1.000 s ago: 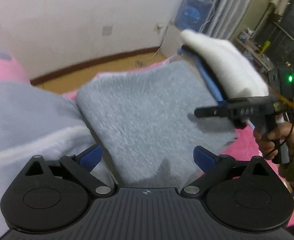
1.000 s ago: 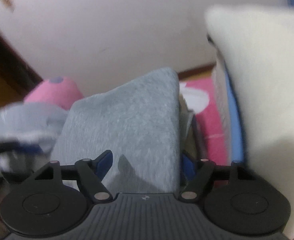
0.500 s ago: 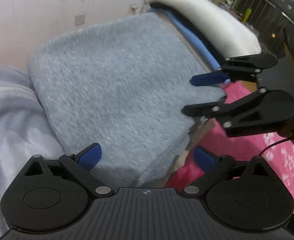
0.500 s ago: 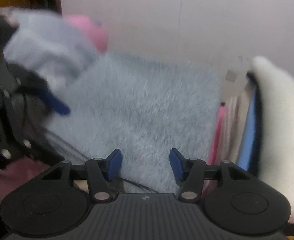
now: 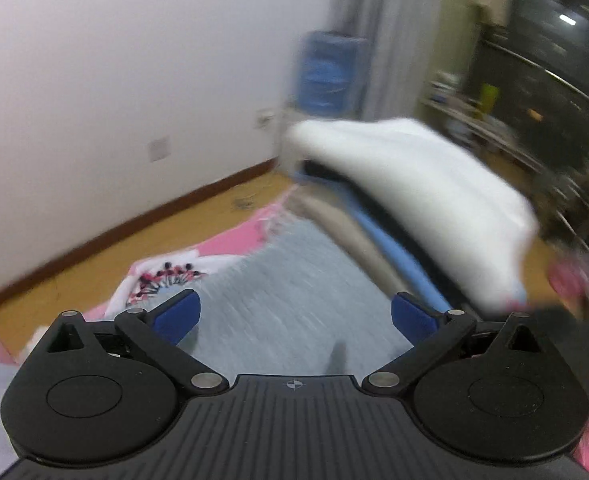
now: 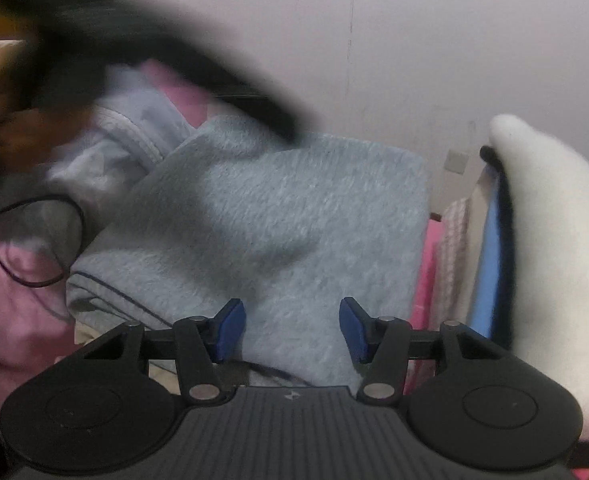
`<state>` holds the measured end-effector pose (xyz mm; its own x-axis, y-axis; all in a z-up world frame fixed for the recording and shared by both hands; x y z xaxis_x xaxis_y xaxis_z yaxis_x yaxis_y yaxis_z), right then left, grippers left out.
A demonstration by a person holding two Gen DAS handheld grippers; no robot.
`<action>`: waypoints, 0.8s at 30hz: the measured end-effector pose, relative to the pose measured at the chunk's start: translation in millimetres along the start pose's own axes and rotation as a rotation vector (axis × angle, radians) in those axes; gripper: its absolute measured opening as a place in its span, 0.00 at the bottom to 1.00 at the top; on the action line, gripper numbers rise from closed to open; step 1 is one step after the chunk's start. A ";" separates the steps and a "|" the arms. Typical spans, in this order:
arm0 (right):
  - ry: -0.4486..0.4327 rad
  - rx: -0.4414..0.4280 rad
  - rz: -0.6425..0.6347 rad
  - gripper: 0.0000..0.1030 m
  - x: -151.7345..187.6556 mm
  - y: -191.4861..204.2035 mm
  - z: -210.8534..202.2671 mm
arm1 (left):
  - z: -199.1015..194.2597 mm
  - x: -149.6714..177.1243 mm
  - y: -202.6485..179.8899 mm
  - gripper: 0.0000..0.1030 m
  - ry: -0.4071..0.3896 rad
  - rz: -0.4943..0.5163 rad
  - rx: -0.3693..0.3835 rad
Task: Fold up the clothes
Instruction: 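Carry the grey bundle with both grippers toward the stack of folded clothes, then lower the grey bundle onto the folded clothes stack and open both grippers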
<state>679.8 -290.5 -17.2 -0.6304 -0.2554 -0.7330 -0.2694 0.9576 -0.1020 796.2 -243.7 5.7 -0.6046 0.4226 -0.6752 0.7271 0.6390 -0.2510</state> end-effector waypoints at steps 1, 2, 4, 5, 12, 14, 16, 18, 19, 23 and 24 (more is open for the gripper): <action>-0.005 0.003 -0.003 0.55 0.8 0.2 -0.9 | 18.4 -3.2 6.0 0.99 0.025 -0.021 -0.025; -0.010 0.005 -0.005 0.55 1.7 0.5 -1.8 | 36.6 -4.1 12.4 0.99 0.050 -0.036 -0.057; -0.021 0.011 -0.008 0.55 3.2 0.7 -3.1 | 65.7 -2.2 23.1 1.00 0.078 -0.056 -0.094; -0.025 0.015 -0.004 0.55 3.8 0.1 -3.0 | 70.1 -0.5 24.0 1.00 0.069 -0.049 -0.102; -0.031 0.019 0.019 0.55 3.1 -1.3 -6.1 | 41.2 -3.6 23.5 0.99 0.088 -0.012 -0.114; -0.036 0.019 0.028 0.55 0.4 -2.5 -13.3 | 9.5 -4.3 20.1 1.00 0.114 -0.005 -0.107; -0.050 0.017 0.038 0.55 -0.3 -4.1 -22.4 | -12.9 0.9 20.4 1.00 0.161 0.006 -0.097; -0.052 0.013 0.044 0.55 1.0 -4.8 -28.7 | -29.9 11.0 21.6 1.00 0.220 0.033 -0.090; -0.045 0.014 0.044 0.55 1.9 -4.7 -29.4 | -35.6 17.3 22.2 1.00 0.248 0.049 -0.086; 0.029 0.042 0.029 0.55 9.7 1.7 -22.6 | -31.5 60.5 18.1 1.00 0.342 0.170 -0.126; 0.047 0.049 0.029 0.55 10.8 3.8 -21.3 | -25.8 73.1 16.4 1.00 0.357 0.206 -0.148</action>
<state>656.5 -292.4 -11.2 -0.6714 -0.2328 -0.7036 -0.2156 0.9697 -0.1152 755.5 -185.7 -29.8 -0.5452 0.7300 -0.4121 0.8055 0.5923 -0.0165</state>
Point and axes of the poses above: each gripper's, at about its wrist camera, not at the fingertips, and z roughly the way its jaws point, y to its left, x to its underside, the point moved 2 cm from there along z, roughly the way its jaws point, and after that the axes turned 9 degrees about -z, right-handed, at the moved point
